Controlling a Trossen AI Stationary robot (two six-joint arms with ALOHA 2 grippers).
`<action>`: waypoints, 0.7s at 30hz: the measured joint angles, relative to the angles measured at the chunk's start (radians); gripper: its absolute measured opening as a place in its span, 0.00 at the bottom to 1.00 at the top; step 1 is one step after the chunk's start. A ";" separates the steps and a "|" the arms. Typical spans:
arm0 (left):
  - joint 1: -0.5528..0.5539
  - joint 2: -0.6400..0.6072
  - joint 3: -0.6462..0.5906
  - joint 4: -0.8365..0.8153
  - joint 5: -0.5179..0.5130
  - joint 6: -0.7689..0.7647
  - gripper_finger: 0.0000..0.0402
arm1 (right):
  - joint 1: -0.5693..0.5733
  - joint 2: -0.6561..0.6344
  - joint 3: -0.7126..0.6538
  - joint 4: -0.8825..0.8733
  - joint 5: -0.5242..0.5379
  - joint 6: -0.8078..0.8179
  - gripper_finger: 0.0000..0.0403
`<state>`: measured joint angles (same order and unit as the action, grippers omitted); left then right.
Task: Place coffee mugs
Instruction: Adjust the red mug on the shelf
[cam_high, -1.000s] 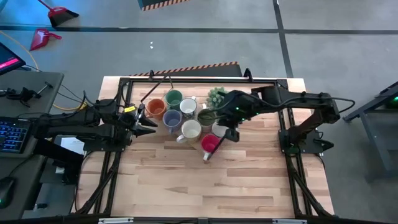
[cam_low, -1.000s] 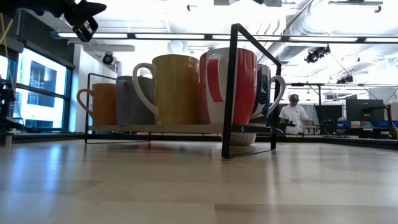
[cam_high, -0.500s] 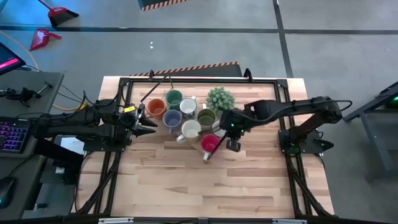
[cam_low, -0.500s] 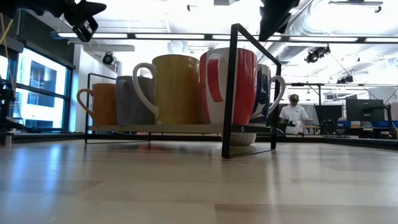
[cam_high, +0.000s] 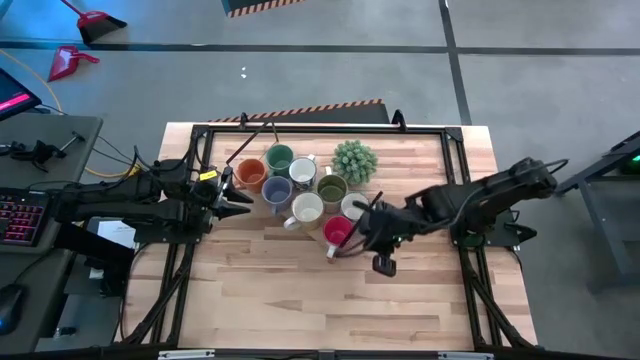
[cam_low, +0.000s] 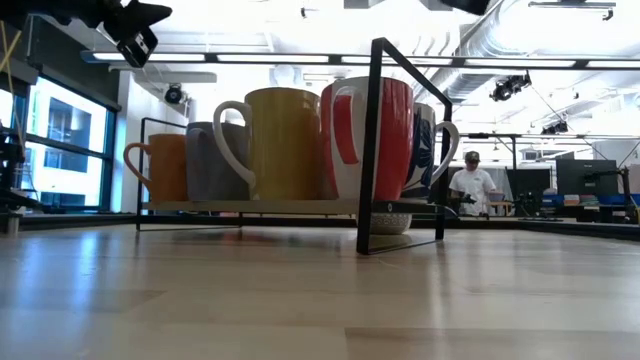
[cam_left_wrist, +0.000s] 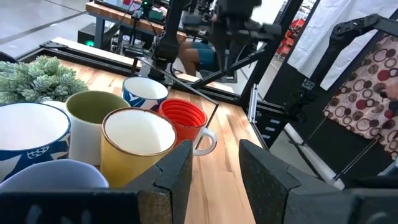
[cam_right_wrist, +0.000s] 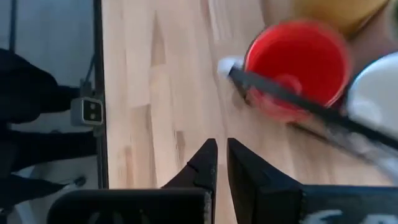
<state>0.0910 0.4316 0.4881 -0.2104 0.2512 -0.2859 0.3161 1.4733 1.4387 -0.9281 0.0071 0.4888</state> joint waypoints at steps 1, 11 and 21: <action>0.000 0.000 0.000 0.000 0.000 0.000 0.30 | 0.013 0.012 0.000 -0.005 0.000 0.021 0.04; 0.000 0.000 0.000 0.025 -0.001 0.000 0.30 | 0.110 0.122 0.000 0.037 0.132 0.143 0.04; 0.000 0.000 0.001 0.030 0.006 -0.001 0.30 | 0.152 0.220 0.000 -0.037 0.347 0.278 0.04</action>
<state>0.0908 0.4316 0.4889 -0.1800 0.2567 -0.2871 0.4685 1.6934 1.4385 -0.9655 0.3542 0.7670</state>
